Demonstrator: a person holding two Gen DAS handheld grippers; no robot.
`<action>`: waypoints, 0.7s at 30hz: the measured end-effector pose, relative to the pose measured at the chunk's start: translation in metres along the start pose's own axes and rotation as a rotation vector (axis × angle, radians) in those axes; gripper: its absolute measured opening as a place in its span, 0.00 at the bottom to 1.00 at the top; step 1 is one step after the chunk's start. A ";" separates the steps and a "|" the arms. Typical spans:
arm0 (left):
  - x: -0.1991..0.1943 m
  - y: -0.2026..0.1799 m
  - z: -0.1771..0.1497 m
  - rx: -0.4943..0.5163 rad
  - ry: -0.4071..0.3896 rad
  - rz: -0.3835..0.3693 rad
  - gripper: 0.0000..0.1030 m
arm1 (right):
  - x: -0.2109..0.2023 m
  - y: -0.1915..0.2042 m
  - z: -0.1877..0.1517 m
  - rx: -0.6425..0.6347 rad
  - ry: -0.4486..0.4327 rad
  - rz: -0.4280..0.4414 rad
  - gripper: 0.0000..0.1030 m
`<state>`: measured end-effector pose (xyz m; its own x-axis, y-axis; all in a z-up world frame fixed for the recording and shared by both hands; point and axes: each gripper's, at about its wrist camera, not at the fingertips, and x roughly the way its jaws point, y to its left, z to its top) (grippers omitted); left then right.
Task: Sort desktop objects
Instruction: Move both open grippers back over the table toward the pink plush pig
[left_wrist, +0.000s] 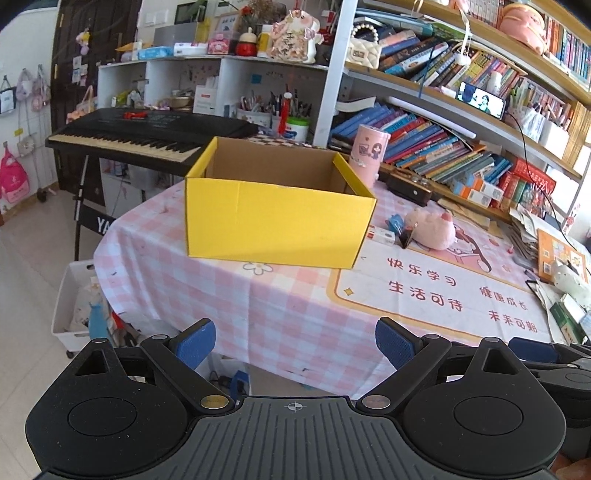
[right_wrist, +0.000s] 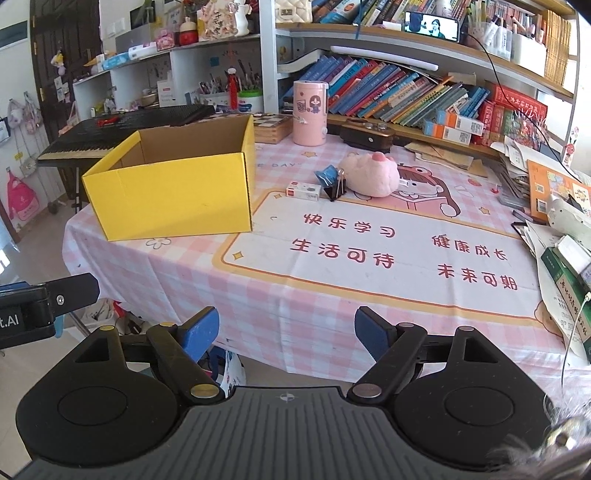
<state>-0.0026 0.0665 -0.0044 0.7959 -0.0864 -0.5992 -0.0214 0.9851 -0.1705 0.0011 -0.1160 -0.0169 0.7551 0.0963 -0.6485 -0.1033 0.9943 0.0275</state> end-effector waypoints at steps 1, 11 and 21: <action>0.002 -0.002 0.001 0.001 0.001 -0.002 0.93 | 0.001 -0.002 0.001 0.001 0.002 -0.003 0.77; 0.023 -0.036 0.014 0.038 0.002 -0.038 0.93 | 0.013 -0.037 0.015 0.041 0.004 -0.047 0.78; 0.052 -0.072 0.021 0.065 0.045 -0.072 0.93 | 0.029 -0.078 0.022 0.077 0.034 -0.082 0.78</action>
<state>0.0531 -0.0057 -0.0072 0.7657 -0.1626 -0.6223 0.0753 0.9835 -0.1644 0.0454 -0.1896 -0.0213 0.7364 0.0143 -0.6764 0.0088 0.9995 0.0306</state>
